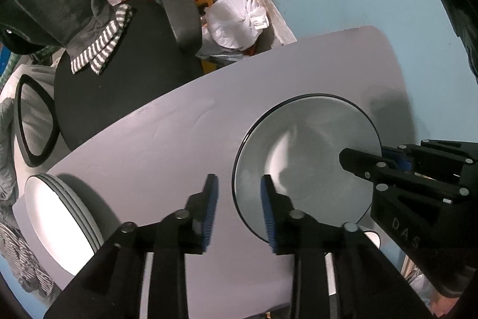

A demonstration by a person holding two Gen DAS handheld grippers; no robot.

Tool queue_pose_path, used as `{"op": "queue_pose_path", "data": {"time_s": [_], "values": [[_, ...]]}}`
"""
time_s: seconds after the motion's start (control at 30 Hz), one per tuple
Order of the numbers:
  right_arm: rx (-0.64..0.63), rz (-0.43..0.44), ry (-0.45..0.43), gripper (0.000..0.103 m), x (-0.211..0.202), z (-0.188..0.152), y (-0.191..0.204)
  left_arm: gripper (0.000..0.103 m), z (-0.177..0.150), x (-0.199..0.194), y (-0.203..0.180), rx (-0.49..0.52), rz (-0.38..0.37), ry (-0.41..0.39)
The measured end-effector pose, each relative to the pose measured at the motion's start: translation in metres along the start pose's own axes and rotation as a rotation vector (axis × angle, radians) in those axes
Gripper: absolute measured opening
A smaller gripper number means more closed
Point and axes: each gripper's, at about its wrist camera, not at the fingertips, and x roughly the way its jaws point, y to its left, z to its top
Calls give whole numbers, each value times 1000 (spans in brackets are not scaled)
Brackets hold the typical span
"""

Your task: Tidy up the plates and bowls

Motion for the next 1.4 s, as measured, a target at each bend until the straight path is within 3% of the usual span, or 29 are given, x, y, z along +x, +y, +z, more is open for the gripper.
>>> {"op": "queue_pose_path", "data": {"time_s": [0.2, 0.33, 0.67, 0.8, 1.13, 1.4], "values": [[0, -1, -11, 23, -4, -1, 2, 33, -2, -6, 6, -26, -13, -8], [15, -12, -38, 40, -14, -2, 2, 33, -6, -10, 11, -54, -45, -11], [-13, -53, -99, 42, -35, -11, 9, 34, -23, -26, 19, -80, -60, -43], [-41, -99, -147, 49, -46, -21, 14, 47, -33, -38, 20, -67, -47, -84], [-81, -195, -283, 57, -80, -53, 18, 49, -59, -66, 11, -26, -43, -160], [-74, -201, -331, 58, -97, -76, 15, 50, -75, -79, 2, 0, -57, -187]]}}
